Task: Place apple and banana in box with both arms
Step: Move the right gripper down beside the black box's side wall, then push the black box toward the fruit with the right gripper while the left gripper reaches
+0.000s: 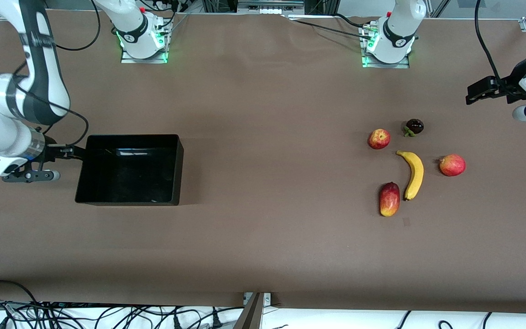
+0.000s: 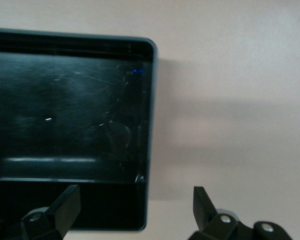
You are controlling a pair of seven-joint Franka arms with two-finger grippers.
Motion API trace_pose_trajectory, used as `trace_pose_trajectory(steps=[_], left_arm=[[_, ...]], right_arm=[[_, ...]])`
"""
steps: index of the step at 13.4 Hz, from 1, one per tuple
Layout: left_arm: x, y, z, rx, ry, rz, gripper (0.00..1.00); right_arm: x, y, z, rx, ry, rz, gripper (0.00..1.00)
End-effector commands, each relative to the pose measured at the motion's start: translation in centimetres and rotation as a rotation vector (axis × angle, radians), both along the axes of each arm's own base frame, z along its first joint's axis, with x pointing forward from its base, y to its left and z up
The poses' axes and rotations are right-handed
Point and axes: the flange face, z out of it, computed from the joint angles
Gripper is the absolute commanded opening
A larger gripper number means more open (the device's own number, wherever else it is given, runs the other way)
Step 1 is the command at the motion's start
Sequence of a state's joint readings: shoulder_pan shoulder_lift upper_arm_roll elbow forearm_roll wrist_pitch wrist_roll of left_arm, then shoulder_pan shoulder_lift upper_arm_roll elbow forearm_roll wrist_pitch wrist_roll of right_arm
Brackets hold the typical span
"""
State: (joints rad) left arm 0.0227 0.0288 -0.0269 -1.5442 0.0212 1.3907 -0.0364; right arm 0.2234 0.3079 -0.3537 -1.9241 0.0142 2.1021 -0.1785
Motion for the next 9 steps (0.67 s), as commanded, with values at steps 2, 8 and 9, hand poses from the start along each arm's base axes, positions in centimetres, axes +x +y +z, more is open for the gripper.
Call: trace_pose_trajectory(steps=[2,8,9], left_arm=[[1.0,1.1,-1.0,0.02,-0.004,0.014,1.0],[1.1,0.6,-0.8,0.017,-0.023,0.0,1.0],[1.1,0.4,-0.9,0.017,-0.02,-0.003,1.0]], right_arm=[[-2.4,-1.4,-4.5,0.007,-0.023,-0.017,1.0],[-4.9,-1.6,-10.5,0.022,-0.03,-0.053,0.55],[-4.8,-1.6,-10.4,0.024,-0.028,-0.048,0.26]])
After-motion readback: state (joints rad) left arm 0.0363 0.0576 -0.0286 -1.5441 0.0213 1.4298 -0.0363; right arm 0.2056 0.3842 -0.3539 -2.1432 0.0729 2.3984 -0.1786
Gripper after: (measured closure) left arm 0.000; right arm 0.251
